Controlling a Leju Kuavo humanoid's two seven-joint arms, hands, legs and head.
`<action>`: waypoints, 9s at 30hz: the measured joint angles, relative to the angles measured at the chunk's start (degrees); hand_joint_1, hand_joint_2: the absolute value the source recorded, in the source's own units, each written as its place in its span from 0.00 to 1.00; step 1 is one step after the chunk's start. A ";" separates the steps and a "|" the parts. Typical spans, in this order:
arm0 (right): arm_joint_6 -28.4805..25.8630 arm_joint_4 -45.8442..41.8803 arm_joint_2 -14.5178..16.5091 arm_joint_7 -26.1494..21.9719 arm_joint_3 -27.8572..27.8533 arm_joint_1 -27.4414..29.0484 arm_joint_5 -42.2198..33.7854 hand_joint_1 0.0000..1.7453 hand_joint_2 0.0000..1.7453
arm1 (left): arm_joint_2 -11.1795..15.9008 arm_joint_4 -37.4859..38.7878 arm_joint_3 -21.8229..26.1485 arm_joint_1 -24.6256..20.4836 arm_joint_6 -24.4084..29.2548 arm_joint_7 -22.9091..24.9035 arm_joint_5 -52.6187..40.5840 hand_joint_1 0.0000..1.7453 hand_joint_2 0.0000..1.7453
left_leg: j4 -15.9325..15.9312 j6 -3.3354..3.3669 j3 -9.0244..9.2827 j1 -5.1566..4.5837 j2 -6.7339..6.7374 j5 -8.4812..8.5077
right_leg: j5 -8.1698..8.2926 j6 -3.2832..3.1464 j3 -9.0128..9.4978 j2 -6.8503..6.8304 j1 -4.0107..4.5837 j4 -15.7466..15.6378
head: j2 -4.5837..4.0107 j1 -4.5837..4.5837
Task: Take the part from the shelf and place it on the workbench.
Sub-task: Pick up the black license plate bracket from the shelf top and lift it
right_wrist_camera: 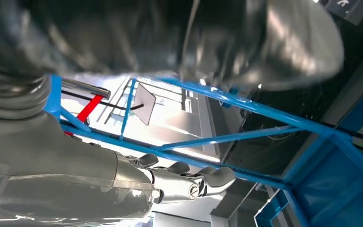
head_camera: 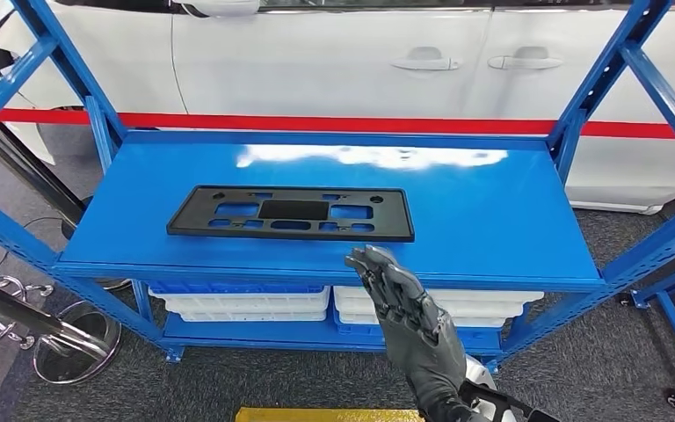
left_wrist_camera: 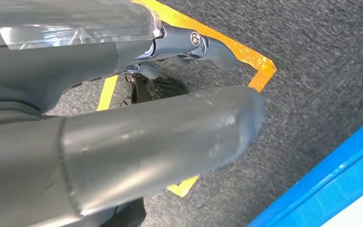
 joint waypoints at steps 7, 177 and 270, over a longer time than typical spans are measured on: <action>-0.88 -1.19 -2.59 -0.03 0.44 1.35 0.15 0.00 0.00 | -0.61 0.01 0.43 0.23 0.04 -0.21 0.12 0.00 0.00 | -1.21 1.05 -0.01 0.56 0.39 1.16 | -8.31 2.15 -6.56 0.02 -1.07 15.49 | 0.00 0.02; -23.30 42.57 5.27 20.57 14.44 -27.22 33.38 0.00 1.00 | -0.19 0.00 -4.25 -1.62 -3.80 -2.27 -1.91 0.00 0.00 | 15.16 -2.55 -8.40 0.64 0.14 -4.81 | -0.49 -0.83 0.76 -0.11 -0.98 -0.42 | 0.00 0.00; -29.63 95.27 20.87 52.78 24.74 -48.29 83.47 1.00 1.00 | 2.56 -0.01 -8.12 -5.42 -3.75 -1.30 -4.00 0.00 0.00 | 11.70 -2.99 -7.78 0.88 -0.09 -1.78 | 0.71 -1.19 -0.52 0.16 -0.89 -0.44 | -0.01 0.00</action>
